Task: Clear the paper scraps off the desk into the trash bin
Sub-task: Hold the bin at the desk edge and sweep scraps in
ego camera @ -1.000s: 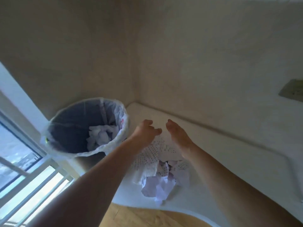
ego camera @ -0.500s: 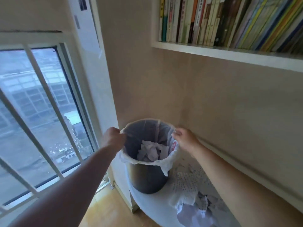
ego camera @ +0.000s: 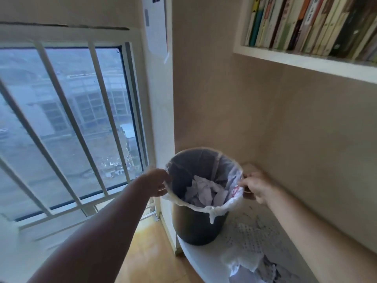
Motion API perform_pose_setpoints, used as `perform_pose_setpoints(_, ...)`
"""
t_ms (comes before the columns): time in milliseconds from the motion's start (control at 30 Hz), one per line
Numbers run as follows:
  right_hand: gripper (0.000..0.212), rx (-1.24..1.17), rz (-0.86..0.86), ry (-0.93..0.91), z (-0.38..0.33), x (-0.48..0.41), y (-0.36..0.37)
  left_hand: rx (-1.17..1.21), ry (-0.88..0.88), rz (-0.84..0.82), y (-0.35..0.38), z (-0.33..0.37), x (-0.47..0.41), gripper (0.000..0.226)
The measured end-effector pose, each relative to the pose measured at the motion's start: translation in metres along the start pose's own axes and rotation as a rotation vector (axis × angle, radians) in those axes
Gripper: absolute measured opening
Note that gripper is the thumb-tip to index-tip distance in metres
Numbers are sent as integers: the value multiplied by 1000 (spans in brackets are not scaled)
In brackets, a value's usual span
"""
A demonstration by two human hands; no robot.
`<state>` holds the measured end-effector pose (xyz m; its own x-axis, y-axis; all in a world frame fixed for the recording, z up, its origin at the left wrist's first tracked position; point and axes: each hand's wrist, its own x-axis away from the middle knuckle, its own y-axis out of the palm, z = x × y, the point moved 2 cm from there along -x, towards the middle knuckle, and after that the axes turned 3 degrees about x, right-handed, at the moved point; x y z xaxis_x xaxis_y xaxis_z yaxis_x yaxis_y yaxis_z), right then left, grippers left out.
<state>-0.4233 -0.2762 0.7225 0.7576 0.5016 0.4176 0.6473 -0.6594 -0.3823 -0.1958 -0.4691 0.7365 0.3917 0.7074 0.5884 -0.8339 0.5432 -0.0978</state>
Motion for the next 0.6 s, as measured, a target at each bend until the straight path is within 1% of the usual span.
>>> perform_pose_setpoints(167,24,-11,-63,-42,-14,44,32,-23,-69,-48,-50,-21,17,19)
perform_pose_setpoints(233,22,-16,-96,-61,-17,66,52,11,-84,-85,-79,-33,26,18)
perform_pose_setpoints(333,12,5,-149,-73,-14,91,91,35,-87,-118,-129,-52,39,21)
perform_pose_setpoints(467,8,38,-240,-73,9,122,155,-47,-71,-87,-195,-80,53,18)
perform_pose_setpoints(600,8,22,-261,17,51,134,210,-109,-79,-62,-234,-114,60,19)
